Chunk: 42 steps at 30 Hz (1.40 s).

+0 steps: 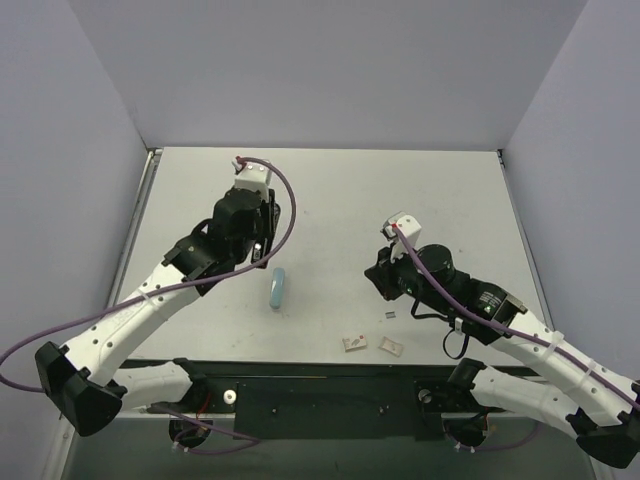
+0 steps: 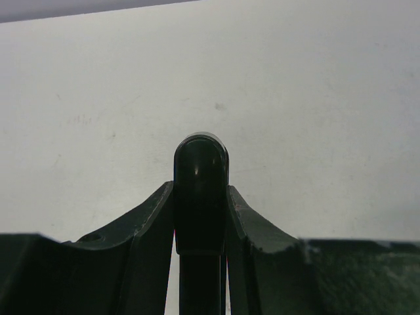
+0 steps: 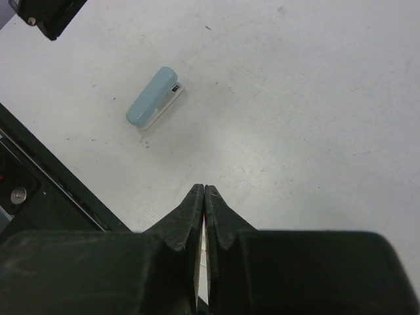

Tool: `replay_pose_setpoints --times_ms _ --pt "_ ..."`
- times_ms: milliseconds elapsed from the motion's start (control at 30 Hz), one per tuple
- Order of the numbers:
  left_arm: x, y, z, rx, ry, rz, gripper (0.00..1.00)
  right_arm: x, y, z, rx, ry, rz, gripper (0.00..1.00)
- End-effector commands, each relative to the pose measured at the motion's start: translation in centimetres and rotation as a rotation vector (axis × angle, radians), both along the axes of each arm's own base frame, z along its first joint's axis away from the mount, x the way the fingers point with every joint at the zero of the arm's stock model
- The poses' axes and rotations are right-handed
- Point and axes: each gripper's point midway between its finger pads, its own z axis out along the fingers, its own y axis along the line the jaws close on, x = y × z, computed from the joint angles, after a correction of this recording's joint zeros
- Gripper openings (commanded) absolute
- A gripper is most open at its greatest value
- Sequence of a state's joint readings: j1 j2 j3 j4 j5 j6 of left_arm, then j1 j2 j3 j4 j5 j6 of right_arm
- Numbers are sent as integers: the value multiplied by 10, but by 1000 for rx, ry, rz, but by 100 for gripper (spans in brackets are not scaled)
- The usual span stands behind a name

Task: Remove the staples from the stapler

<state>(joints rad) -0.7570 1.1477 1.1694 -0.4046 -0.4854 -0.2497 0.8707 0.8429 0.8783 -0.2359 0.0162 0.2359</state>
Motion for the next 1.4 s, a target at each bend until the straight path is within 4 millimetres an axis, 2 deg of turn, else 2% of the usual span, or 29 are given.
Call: replay_pose_setpoints --times_ms 0,267,367,467,567,600,633,667,700,733,767,867,900,933,967,1000,1033,1067,1200,1267,1367 --pt "34 25 23 -37 -41 89 0 1 3 0 42 3 -11 0" --pt "90 62 -25 12 54 207 0 -6 9 -7 70 24 31 0" --pt "106 67 -34 10 62 213 0 -6 9 -10 69 26 33 0" --pt "126 77 -55 18 102 240 0 -6 10 -16 66 36 33 0" --pt "145 81 -66 17 112 237 0 -6 11 -18 65 39 37 0" --pt "151 84 -77 22 135 243 0 -6 11 -19 62 38 37 0" --pt "157 84 -78 17 137 243 0 -6 12 -19 60 38 39 0" --pt "163 86 -92 22 169 244 0 -6 12 -20 57 38 40 0" --pt "167 88 -93 22 171 250 0 -5 12 -21 54 40 40 0" --pt "172 91 -108 33 201 259 0 -5 12 -22 50 39 40 0" --pt "176 92 -113 37 206 261 0 -5 12 -24 46 40 40 0" --pt "188 100 -152 52 266 264 0 -3 13 -27 41 37 41 0" --pt "191 104 -162 53 286 267 0 -3 13 -30 33 43 42 0" --pt "192 104 -182 61 327 259 0 -2 13 -30 34 40 42 0" --pt "195 107 -187 60 339 263 0 -2 14 -34 27 47 44 0" --pt "196 107 -205 72 381 256 0 -2 15 -34 26 49 46 0" --pt "196 109 -214 82 402 257 0 -2 16 -38 22 58 48 0" --pt "195 111 -233 102 454 259 0 -3 18 -39 23 64 57 0" --pt "185 110 -271 144 624 240 0 -3 23 -45 31 86 67 0" --pt "182 113 -277 160 643 251 0 -4 25 -44 36 90 72 0" --pt "182 112 -273 159 638 245 0 -5 25 -42 44 94 75 0"
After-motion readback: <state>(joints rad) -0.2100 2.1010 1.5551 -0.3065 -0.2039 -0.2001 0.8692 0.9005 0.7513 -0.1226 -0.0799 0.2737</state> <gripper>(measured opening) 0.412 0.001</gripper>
